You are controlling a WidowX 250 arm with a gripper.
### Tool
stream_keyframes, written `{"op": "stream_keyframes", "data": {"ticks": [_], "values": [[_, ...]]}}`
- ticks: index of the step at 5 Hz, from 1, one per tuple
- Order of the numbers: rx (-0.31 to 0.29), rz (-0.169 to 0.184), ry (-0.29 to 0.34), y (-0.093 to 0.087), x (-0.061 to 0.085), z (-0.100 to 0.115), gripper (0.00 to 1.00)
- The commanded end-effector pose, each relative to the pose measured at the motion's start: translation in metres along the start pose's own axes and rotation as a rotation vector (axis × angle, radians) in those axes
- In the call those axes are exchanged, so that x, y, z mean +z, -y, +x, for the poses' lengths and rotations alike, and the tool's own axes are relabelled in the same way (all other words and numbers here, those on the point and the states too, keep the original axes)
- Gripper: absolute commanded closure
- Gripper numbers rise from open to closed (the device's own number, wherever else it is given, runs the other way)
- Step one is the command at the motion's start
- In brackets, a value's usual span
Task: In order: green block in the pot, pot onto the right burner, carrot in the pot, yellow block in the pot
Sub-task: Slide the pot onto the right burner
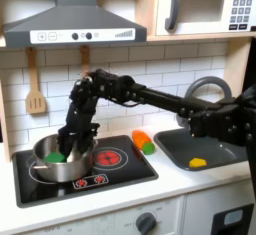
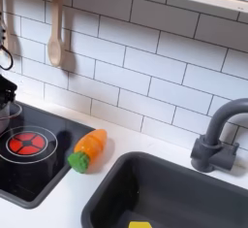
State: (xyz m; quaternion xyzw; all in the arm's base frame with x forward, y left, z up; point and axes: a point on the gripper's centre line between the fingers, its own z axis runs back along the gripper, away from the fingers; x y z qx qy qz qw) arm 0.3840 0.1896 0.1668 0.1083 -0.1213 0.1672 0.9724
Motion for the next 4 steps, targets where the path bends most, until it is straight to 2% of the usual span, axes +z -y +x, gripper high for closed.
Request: {"op": "stream_keyframes", "data": {"ticks": [1, 2, 4], "values": [[-0.023, -0.011, -0.015, 0.009, -0.002, -0.006, 1.0], [-0.031, -0.013, -0.03, 0.011, -0.005, -0.01, 1.0], [-0.068, -0.037, -0.041, 0.024, 0.002, -0.019, 1.0]]}}
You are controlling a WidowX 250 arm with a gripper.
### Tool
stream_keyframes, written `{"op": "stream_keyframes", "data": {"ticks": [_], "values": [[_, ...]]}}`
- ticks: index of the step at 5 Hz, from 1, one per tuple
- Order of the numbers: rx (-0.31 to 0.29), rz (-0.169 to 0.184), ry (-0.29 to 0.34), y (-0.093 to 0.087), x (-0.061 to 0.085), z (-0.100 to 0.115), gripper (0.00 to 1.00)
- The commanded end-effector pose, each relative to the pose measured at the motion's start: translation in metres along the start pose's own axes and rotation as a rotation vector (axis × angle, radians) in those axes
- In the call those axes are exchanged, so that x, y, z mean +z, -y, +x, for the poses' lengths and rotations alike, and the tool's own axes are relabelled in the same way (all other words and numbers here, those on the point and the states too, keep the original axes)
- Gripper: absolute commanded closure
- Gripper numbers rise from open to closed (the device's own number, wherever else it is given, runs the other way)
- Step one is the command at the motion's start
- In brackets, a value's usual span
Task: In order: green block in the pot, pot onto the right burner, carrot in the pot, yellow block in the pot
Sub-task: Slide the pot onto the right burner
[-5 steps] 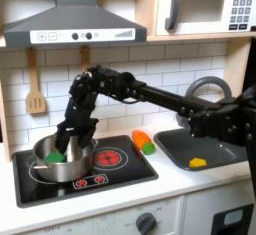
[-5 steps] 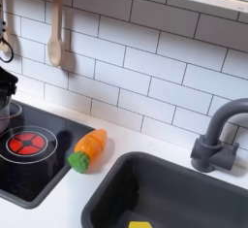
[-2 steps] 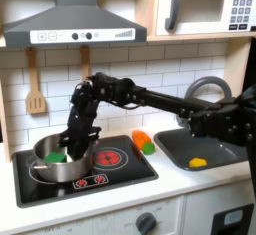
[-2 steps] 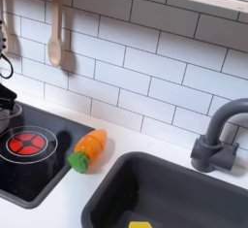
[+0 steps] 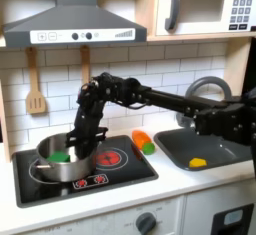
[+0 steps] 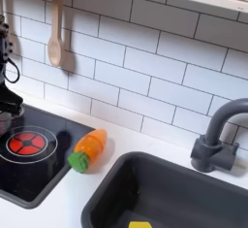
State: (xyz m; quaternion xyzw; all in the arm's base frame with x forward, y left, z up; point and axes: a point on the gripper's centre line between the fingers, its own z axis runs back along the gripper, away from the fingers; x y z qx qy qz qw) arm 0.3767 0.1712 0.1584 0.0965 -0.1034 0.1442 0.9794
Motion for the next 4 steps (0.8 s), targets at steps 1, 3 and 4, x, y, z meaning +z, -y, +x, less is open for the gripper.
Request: {"op": "stream_keyframes", "data": {"ticks": [1, 3, 4], "values": [[-0.048, -0.028, -0.013, 0.02, 0.006, -0.01, 1.0], [-0.097, -0.056, -0.014, 0.04, 0.019, -0.027, 1.0], [-0.109, -0.069, -0.02, 0.045, 0.024, -0.035, 1.0]]}}
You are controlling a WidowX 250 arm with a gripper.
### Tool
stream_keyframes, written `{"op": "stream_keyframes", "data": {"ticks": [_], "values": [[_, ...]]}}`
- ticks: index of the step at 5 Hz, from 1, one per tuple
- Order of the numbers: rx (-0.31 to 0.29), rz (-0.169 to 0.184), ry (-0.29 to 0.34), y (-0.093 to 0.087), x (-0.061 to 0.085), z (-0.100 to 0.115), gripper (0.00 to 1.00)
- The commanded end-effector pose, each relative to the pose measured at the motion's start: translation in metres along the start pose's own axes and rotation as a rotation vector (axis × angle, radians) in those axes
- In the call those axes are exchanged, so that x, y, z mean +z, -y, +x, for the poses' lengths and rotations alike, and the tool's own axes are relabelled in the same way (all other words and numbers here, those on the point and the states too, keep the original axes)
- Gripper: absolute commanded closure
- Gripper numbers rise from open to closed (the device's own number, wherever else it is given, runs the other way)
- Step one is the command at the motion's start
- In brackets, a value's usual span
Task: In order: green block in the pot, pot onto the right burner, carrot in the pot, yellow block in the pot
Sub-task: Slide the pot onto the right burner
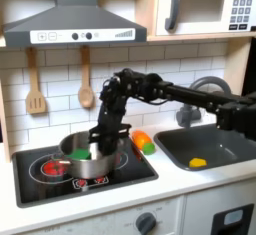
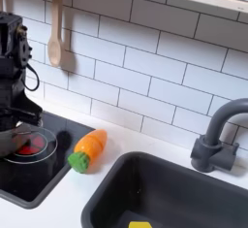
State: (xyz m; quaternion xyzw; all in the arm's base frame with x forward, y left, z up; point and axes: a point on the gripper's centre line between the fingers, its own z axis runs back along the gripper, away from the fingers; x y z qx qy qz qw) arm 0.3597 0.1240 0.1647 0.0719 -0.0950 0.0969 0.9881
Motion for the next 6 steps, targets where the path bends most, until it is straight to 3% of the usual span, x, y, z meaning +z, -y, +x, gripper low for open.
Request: {"op": "stream_keyframes", "data": {"ticks": [1, 2, 3, 4, 5, 6], "values": [[-0.019, -0.016, -0.003, 0.012, 0.007, -0.011, 1.0], [-0.012, -0.01, 0.017, 0.013, 0.015, -0.009, 1.0], [0.004, -0.005, 0.066, 0.012, 0.034, -0.006, 1.0], [-0.003, -0.012, 0.09, 0.014, 0.045, -0.007, 1.0], [-0.022, -0.041, 0.118, 0.019, 0.057, -0.007, 1.0], [-0.037, -0.097, 0.105, 0.032, 0.056, -0.01, 0.07]]}}
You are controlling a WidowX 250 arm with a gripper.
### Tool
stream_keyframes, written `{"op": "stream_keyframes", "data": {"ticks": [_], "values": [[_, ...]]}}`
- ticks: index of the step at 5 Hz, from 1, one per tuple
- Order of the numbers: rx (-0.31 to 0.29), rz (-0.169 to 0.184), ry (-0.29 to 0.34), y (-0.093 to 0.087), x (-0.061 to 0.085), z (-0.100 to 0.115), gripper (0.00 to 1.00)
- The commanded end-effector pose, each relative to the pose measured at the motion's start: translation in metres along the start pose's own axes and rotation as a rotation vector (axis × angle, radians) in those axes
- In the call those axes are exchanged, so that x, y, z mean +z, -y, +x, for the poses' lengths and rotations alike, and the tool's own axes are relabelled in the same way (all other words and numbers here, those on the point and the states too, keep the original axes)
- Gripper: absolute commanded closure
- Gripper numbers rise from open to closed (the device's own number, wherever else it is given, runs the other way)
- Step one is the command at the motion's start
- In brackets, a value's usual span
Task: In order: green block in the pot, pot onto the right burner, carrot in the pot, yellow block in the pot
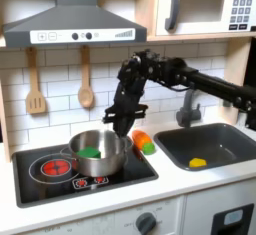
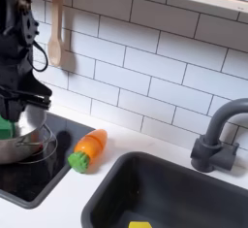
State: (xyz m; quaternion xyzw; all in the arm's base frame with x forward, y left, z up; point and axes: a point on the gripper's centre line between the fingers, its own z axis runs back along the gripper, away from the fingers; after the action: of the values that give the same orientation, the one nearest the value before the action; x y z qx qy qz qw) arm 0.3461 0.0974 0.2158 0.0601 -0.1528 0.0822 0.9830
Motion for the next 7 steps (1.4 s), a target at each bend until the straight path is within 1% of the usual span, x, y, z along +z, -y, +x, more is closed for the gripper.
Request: {"op": "stream_keyframes", "data": {"ticks": [1, 2, 4, 5, 6, 7], "values": [[-0.031, -0.089, -0.004, 0.029, 0.004, -0.001, 0.0], [-0.034, -0.125, -0.022, 0.043, 0.002, -0.007, 0.0], [-0.068, -0.167, -0.03, 0.065, 0.002, -0.013, 0.0], [-0.092, -0.177, -0.029, 0.076, -0.001, -0.011, 0.0], [-0.099, -0.176, -0.017, 0.081, -0.002, -0.007, 0.0], [-0.081, -0.171, -0.03, 0.082, -0.008, -0.002, 0.0]]}}
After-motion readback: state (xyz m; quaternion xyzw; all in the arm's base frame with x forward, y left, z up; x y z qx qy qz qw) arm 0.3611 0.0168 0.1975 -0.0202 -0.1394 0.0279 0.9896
